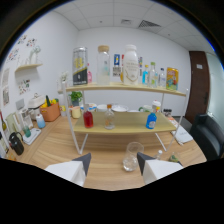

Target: Make me a cup of Mojito.

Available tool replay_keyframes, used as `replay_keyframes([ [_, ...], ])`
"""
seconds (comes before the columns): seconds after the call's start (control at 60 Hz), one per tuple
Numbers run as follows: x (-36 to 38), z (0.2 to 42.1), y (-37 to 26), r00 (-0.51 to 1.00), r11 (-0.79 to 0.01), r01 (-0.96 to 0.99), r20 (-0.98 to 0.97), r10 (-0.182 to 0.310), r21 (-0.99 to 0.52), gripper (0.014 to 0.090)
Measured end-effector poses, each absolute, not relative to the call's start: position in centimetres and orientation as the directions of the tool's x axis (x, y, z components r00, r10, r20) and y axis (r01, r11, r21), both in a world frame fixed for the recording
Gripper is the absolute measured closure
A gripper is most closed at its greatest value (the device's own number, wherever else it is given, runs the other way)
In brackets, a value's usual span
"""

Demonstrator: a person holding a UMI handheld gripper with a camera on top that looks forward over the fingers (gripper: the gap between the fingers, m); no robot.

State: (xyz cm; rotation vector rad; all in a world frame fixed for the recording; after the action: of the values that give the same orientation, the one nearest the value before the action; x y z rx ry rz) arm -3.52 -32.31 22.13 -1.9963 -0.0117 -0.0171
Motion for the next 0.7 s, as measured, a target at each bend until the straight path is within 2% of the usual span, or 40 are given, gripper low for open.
replay_keyframes([
  [0.233,-10.3,31.3,-29.1,1.000,-0.324,-0.001,-0.011,0.029,-0.946,0.0186],
  [0.383,-13.3,35.7,-26.0,0.998,-0.265,-0.018,-0.033,0.053,-0.964,0.0186],
  [0.5,-14.6,38.0,-23.1,0.998,-0.227,-0.019,-0.034,0.061,-0.974,0.0184],
  [0.7,-15.8,40.0,-16.5,0.997,-0.191,-0.051,-0.061,0.047,-0.980,0.0184],
])
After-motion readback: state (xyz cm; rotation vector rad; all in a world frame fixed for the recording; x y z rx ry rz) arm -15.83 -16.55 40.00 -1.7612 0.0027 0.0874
